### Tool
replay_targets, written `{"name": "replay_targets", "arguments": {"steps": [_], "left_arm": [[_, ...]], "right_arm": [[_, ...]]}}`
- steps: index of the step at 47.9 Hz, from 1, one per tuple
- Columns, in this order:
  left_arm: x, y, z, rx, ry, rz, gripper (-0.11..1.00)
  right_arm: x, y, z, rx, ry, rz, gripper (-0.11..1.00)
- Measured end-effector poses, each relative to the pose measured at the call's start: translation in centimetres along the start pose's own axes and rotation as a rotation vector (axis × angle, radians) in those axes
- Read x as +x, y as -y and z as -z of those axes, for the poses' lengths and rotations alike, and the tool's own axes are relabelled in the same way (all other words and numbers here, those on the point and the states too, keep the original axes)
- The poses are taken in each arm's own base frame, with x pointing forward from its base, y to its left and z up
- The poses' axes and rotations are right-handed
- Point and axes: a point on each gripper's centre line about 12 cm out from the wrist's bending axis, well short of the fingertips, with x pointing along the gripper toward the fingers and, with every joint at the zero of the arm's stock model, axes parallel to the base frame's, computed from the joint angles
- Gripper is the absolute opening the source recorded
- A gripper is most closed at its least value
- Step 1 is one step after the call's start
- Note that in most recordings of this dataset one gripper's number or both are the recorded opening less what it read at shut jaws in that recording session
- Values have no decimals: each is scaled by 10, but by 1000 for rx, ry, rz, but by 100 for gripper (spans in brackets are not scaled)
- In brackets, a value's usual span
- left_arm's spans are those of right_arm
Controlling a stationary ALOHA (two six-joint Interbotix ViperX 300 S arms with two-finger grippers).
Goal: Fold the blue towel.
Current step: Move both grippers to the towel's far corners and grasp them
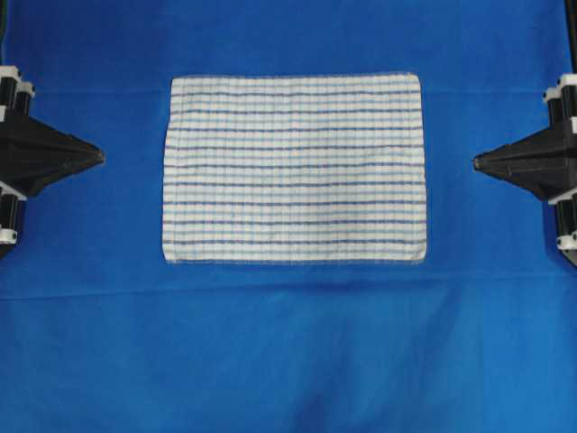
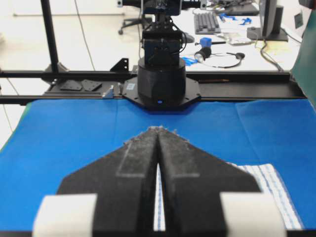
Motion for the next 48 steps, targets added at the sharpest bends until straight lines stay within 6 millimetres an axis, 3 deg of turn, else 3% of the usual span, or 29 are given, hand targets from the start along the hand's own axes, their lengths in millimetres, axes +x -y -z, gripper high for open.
{"name": "replay_targets", "arguments": {"steps": [12, 28, 33, 42, 45, 48], "left_arm": [[12, -18, 17, 17, -86, -84, -1], [35, -76, 64, -22, -298, -314, 2], [38, -96, 82, -43, -370, -379, 21], [44, -128, 124, -85, -509, -471, 79], [45, -136, 136, -96, -546, -491, 90], [46, -144, 150, -109, -583, -511, 91]], "right_arm": [[7, 20, 5, 20, -77, 96, 0], [15, 73, 44, 106, -270, 338, 0], [17, 90, 61, 123, -338, 401, 6], [22, 122, 96, 167, -480, 507, 60], [23, 132, 109, 179, -531, 538, 61], [25, 140, 119, 185, -567, 555, 57]]}}
